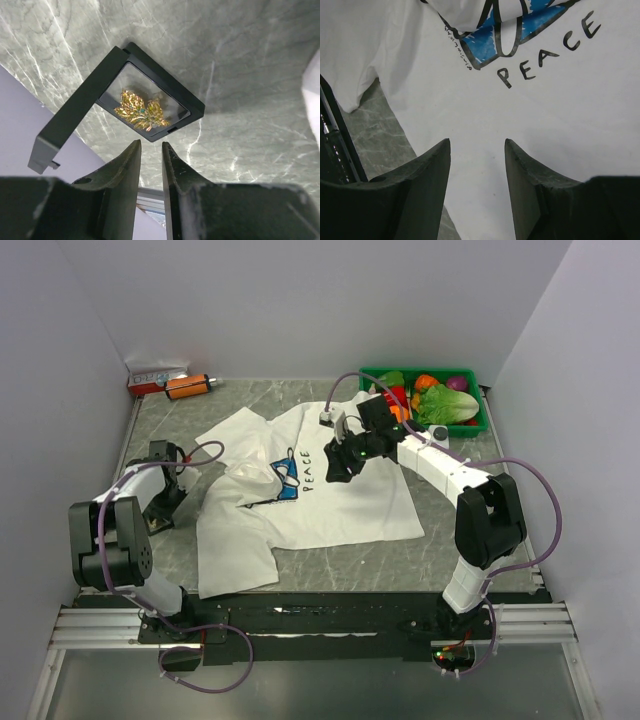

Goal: Remove the brooch from the garment

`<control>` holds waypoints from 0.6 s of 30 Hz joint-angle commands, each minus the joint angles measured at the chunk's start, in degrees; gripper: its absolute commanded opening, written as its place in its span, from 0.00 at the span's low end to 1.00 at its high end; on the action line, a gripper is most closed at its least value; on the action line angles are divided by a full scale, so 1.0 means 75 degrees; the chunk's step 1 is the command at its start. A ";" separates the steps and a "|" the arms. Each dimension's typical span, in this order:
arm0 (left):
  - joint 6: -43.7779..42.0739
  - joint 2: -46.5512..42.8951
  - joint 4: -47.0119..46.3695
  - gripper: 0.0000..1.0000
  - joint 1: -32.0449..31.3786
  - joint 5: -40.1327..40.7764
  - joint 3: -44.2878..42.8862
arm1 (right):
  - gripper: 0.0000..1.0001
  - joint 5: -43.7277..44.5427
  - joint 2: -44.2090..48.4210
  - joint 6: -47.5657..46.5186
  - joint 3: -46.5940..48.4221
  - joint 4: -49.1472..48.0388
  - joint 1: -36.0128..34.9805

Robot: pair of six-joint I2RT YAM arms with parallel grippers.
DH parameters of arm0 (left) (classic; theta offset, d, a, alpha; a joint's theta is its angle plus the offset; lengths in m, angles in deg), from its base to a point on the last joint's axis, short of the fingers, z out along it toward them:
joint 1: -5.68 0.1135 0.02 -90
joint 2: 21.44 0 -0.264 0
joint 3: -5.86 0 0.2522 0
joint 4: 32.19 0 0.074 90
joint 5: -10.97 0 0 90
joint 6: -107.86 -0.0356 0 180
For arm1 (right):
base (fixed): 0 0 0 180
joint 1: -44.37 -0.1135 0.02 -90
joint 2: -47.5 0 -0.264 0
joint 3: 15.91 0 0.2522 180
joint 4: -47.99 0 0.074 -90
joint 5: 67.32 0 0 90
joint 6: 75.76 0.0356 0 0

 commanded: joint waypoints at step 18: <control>0.2190 -0.0308 0.1034 0.58 -0.0517 -0.7922 -0.3990 | 0.64 0.0961 0.0034 0.0878 0.2118 0.0273 0.0143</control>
